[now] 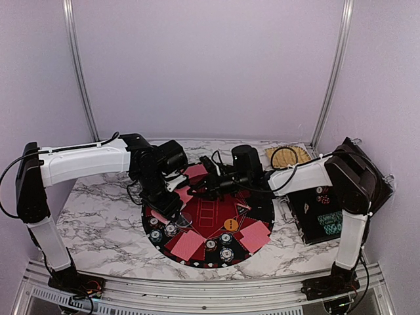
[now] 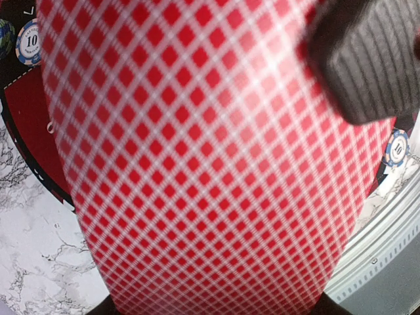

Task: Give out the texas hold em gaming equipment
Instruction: Pick up the poker card from the face-down deck piles.

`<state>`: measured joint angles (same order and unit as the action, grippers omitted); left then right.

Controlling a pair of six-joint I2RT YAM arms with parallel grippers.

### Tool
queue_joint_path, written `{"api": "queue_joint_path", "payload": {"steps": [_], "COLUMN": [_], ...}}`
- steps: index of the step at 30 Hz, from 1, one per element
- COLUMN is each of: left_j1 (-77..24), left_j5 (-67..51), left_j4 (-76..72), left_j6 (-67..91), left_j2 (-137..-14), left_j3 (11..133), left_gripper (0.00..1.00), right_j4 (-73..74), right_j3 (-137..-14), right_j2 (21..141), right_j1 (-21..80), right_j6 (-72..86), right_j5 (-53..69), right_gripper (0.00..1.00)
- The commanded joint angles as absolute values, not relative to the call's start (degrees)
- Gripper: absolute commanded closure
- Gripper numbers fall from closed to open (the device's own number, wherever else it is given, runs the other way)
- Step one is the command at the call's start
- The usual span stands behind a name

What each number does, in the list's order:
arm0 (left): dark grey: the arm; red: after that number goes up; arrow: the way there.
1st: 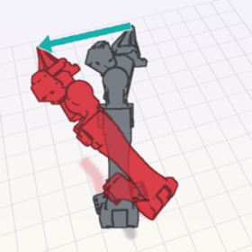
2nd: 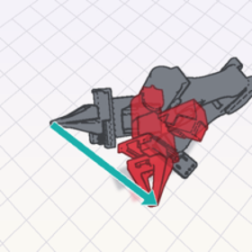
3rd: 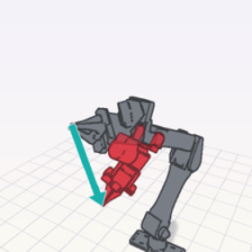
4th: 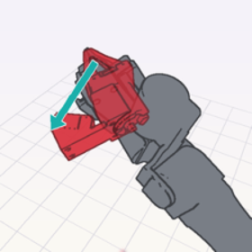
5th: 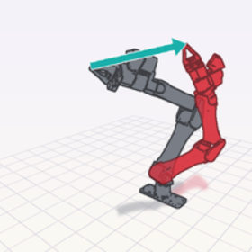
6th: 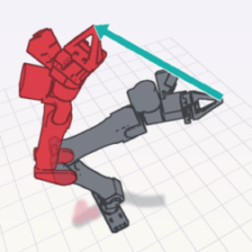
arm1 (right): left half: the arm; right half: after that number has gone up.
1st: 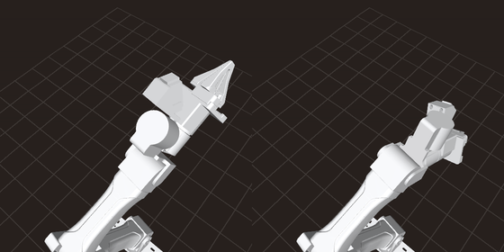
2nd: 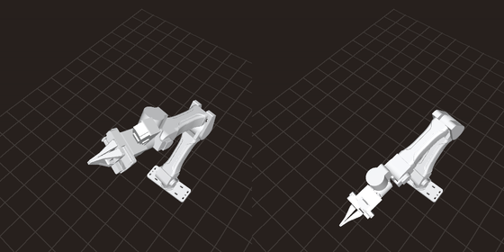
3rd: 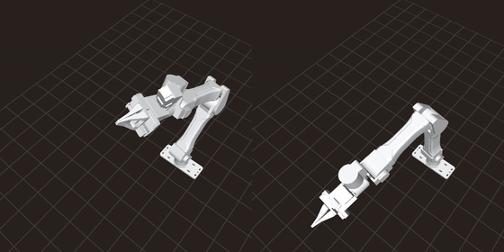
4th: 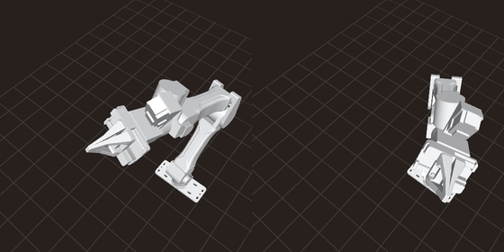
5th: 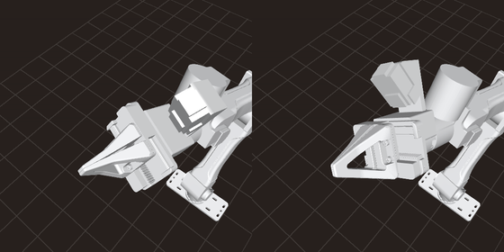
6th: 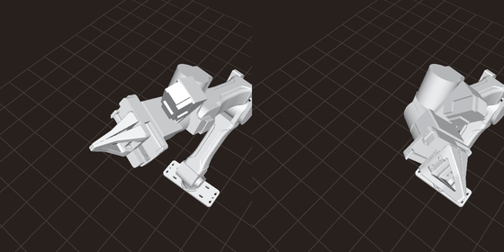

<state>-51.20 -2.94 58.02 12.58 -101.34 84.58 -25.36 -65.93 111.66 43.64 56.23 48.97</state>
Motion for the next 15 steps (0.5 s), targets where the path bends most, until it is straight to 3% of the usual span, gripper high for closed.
{"api": "queue_joint_path", "payload": {"steps": [1,15], "left_j1": [-50.7,-49.7], "left_j5": [-2.1,-1.9], "left_j4": [59.4,58.7], "left_j6": [12.7,13.3], "left_j2": [-101.3,-100.4], "left_j3": [85.0,83.3], "left_gripper": [0.65,0.65], "right_j4": [-28.0,-28.9], "right_j3": [-65.3,-62.0], "right_j2": [108.6,105.2], "right_j1": [42.4,39.6], "right_j6": [57.2,57.9], "right_j5": [49.0,48.6], "right_gripper": [0.99,1.0]}}
